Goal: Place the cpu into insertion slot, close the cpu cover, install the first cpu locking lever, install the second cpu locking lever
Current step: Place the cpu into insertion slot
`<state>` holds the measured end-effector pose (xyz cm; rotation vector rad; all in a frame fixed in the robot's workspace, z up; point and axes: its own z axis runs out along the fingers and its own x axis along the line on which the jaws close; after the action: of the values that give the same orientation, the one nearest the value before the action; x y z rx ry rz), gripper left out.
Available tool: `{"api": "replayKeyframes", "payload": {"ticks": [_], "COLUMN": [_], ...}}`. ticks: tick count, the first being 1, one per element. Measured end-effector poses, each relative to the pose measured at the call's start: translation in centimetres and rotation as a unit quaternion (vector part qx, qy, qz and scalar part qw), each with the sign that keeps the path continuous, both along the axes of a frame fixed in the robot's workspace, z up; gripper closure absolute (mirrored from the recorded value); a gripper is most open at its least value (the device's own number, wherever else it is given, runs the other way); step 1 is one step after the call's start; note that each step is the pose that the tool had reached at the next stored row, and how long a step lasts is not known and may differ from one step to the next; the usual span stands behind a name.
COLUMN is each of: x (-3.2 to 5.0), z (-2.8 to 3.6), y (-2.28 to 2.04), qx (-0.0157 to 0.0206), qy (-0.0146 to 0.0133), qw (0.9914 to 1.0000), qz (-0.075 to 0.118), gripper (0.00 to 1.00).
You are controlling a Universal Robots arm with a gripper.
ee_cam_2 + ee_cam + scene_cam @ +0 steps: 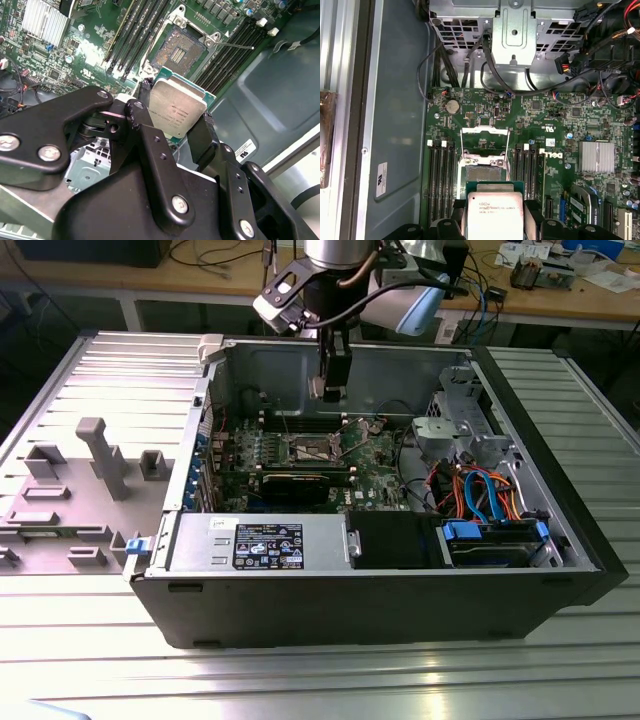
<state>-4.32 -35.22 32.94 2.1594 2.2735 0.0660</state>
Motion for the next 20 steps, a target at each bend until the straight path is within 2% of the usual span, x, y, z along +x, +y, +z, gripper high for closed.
{"api": "replayKeyframes", "payload": {"ticks": [20], "x": [0.0], "z": [-0.53], "y": [0.0], "qx": [0.0], "qy": [0.0], "qw": [1.0], "qz": [0.0], "gripper": [0.45]}}
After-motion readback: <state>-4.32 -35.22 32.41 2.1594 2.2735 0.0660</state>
